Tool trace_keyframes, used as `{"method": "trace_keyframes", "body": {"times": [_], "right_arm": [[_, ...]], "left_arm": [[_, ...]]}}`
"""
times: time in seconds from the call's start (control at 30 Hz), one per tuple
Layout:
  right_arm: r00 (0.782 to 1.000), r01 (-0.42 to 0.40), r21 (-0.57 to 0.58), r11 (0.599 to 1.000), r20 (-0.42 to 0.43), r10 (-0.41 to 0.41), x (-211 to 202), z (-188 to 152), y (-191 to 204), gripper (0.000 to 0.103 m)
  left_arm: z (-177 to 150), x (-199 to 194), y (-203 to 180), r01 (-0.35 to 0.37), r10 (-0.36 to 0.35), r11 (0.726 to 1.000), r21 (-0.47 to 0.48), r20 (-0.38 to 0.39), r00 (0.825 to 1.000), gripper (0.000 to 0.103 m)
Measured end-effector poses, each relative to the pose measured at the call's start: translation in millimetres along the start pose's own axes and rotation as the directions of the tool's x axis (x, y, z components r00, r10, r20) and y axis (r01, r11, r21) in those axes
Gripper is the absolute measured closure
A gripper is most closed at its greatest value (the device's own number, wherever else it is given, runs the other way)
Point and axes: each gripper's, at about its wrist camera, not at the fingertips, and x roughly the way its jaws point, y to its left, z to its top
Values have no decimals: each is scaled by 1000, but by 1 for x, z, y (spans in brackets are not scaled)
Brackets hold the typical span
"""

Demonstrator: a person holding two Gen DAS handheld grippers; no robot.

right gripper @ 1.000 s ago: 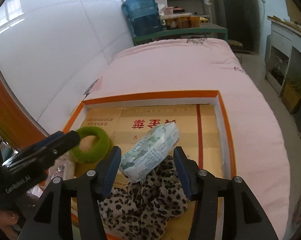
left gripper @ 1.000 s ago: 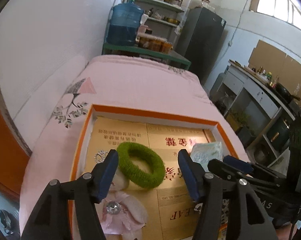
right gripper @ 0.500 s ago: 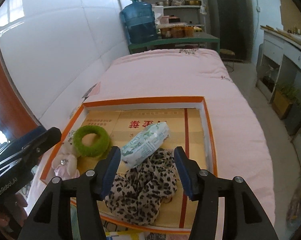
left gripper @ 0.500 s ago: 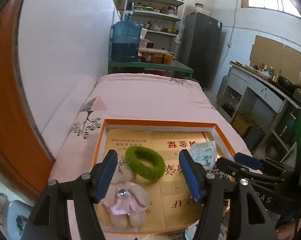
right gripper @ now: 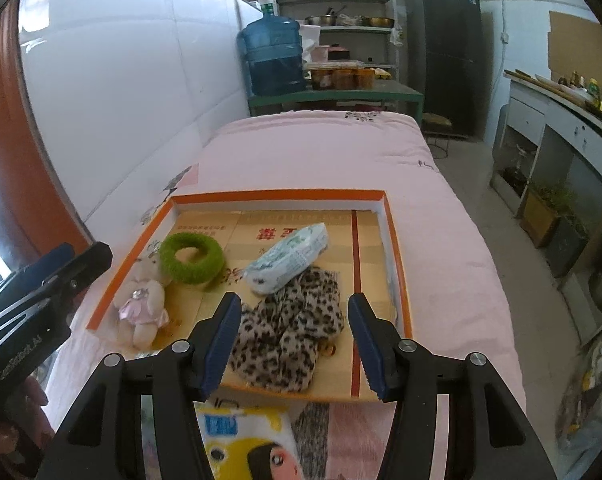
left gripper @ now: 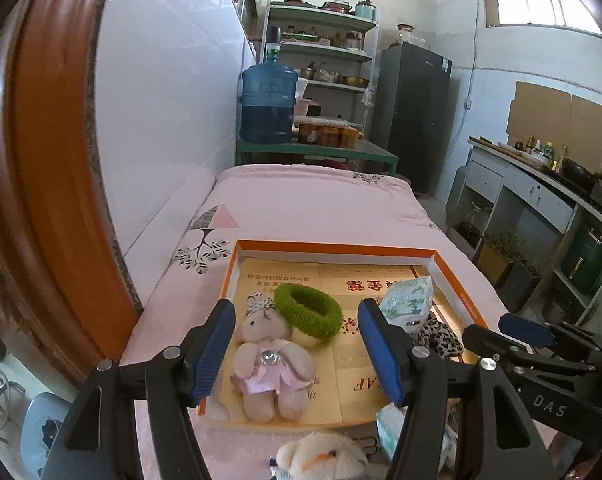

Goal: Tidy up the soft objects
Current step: 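Move both open grippers back over the remaining items beside the box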

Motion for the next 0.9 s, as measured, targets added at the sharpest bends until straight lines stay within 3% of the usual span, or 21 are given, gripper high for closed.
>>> {"method": "trace_keyframes", "body": {"times": [0.17, 0.5, 0.9], "right_arm": [[1000, -23, 16, 1000, -1, 23, -16, -12, 0, 46], [1000, 10, -93, 996, 25, -8, -49, -47, 23, 46], [1000, -16, -111, 994, 20, 19, -69, -70, 34, 46]], "left_arm": [[-9, -14, 0, -12, 11, 1000, 23, 18, 1000, 40], [-27, -37, 1, 2, -4, 999, 44, 43, 999, 40], [-43, -54, 7, 20, -21, 999, 33, 29, 999, 40]]}}
